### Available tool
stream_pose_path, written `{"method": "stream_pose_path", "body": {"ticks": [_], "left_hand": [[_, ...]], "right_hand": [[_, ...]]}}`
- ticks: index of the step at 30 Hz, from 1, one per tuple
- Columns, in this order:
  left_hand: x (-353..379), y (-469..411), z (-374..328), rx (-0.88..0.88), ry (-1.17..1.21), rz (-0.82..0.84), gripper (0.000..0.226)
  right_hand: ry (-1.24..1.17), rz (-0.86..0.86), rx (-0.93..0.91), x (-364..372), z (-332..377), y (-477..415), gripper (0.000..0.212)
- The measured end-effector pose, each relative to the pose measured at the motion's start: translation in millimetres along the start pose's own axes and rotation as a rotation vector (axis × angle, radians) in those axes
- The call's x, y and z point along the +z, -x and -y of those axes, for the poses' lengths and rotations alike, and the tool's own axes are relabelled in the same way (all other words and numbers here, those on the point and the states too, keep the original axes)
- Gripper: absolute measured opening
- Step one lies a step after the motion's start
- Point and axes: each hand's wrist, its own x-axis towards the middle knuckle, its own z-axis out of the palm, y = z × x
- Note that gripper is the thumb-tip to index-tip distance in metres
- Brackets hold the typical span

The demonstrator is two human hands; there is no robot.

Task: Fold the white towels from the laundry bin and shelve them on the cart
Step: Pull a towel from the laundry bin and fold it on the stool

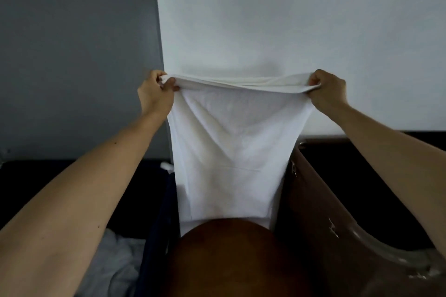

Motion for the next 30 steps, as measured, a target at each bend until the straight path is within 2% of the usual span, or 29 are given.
{"method": "stream_pose_path", "body": {"ticks": [4, 9, 16, 19, 22, 30], "left_hand": [[-46.4, 73.4, -7.4, -0.047, 0.014, 0.008, 0.022], [-102.5, 196.1, 0.2, -0.123, -0.058, 0.045, 0.023], [-160.7, 342.9, 58.4, -0.238, -0.176, 0.337, 0.015], [-173.2, 380.3, 67.6, -0.267, -0.227, 0.389, 0.011], [-180.6, 402.7, 77.8, -0.323, -0.291, 0.457, 0.011], [-170.4, 419.6, 103.6, -0.430, -0.305, 0.532, 0.009]], "right_hand": [[-0.015, 0.035, 0.022, -32.0, -3.6, 68.1, 0.013], [0.036, 0.219, 0.099, -71.1, -23.0, 187.1, 0.010], [0.031, 0.565, 0.239, -102.8, -72.7, 358.6, 0.022], [0.061, 0.692, 0.319, -107.0, -85.3, 387.1, 0.022], [0.107, 0.796, 0.363, -103.8, -90.9, 406.4, 0.014], [0.129, 0.830, 0.381, -80.2, -105.1, 423.3, 0.023]]}}
